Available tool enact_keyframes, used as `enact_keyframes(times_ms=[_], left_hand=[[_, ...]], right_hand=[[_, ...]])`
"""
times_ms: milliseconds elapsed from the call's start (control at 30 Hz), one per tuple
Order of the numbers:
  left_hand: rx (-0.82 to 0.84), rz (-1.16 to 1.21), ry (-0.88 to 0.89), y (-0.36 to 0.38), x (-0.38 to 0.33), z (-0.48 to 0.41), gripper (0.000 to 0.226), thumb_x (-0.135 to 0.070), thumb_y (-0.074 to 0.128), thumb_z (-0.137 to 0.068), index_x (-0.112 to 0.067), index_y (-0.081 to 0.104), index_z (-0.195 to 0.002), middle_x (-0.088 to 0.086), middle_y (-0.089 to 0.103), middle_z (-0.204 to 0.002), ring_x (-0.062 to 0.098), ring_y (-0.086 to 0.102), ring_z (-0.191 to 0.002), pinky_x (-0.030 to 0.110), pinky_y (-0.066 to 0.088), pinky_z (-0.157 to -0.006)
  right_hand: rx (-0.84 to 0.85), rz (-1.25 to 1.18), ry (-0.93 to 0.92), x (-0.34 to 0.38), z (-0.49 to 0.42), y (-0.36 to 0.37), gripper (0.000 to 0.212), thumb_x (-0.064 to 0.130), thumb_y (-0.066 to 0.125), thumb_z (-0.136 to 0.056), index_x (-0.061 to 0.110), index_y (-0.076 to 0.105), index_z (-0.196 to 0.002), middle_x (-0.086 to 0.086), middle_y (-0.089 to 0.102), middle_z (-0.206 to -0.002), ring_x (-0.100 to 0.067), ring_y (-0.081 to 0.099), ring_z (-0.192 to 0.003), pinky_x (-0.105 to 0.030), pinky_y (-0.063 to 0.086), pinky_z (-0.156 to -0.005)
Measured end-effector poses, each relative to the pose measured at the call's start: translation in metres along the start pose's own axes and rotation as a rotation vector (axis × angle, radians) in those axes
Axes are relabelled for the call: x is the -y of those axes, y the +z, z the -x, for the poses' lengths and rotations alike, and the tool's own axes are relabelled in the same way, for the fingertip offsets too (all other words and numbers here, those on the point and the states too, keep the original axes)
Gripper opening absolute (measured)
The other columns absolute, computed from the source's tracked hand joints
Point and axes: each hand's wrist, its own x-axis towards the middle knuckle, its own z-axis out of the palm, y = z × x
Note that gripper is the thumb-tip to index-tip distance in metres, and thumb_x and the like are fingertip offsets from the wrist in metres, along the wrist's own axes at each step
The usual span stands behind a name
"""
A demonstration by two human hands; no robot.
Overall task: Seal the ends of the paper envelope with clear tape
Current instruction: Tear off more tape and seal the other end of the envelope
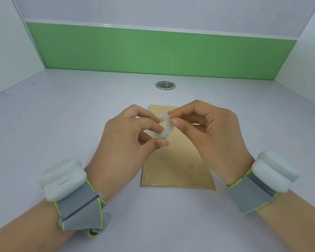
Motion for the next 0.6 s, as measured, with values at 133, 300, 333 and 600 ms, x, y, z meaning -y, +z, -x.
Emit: enact_keyframes(times_ms=[133, 300, 333, 600], left_hand=[[0.002, -0.018, 0.000, 0.0007, -0.0008, 0.0015, 0.016, -0.017, 0.080, -0.066, -0.025, 0.071, -0.077, -0.015, 0.058, -0.100, 0.003, 0.065, -0.064, 0.007, 0.047, -0.065], [0.009, -0.039, 0.018, 0.0001, -0.0014, 0.0025, 0.014, -0.018, 0.080, -0.067, -0.025, 0.070, -0.076, -0.014, 0.057, -0.101, 0.002, 0.065, -0.063, 0.007, 0.047, -0.066], [0.014, -0.047, 0.023, -0.0001, -0.0011, 0.0027, 0.014, -0.018, 0.080, -0.068, -0.025, 0.071, -0.076, -0.014, 0.057, -0.101, 0.003, 0.065, -0.063, 0.008, 0.047, -0.066], [-0.006, -0.001, -0.002, 0.0001, -0.0002, 0.0017, 0.014, -0.018, 0.080, -0.068, -0.025, 0.070, -0.075, -0.015, 0.057, -0.100, 0.002, 0.066, -0.060, 0.010, 0.049, -0.063]], right_hand=[[0.026, -0.011, -0.008, 0.0013, 0.0010, 0.0005, 0.009, 0.013, 0.067, -0.083, 0.021, 0.066, -0.081, 0.009, 0.073, -0.087, -0.003, 0.069, -0.081, -0.021, 0.056, -0.075], [0.069, -0.038, -0.009, 0.0023, 0.0025, -0.0006, 0.006, 0.014, 0.069, -0.081, 0.018, 0.064, -0.081, 0.004, 0.072, -0.091, -0.006, 0.069, -0.084, -0.019, 0.054, -0.077], [0.072, -0.034, -0.014, 0.0023, 0.0028, -0.0004, 0.007, 0.014, 0.069, -0.081, 0.018, 0.064, -0.081, 0.004, 0.072, -0.091, -0.006, 0.068, -0.085, -0.017, 0.054, -0.077], [0.065, -0.036, -0.022, 0.0010, 0.0036, 0.0027, 0.010, 0.015, 0.069, -0.082, 0.018, 0.061, -0.088, 0.006, 0.070, -0.097, -0.005, 0.067, -0.089, -0.019, 0.054, -0.078]])
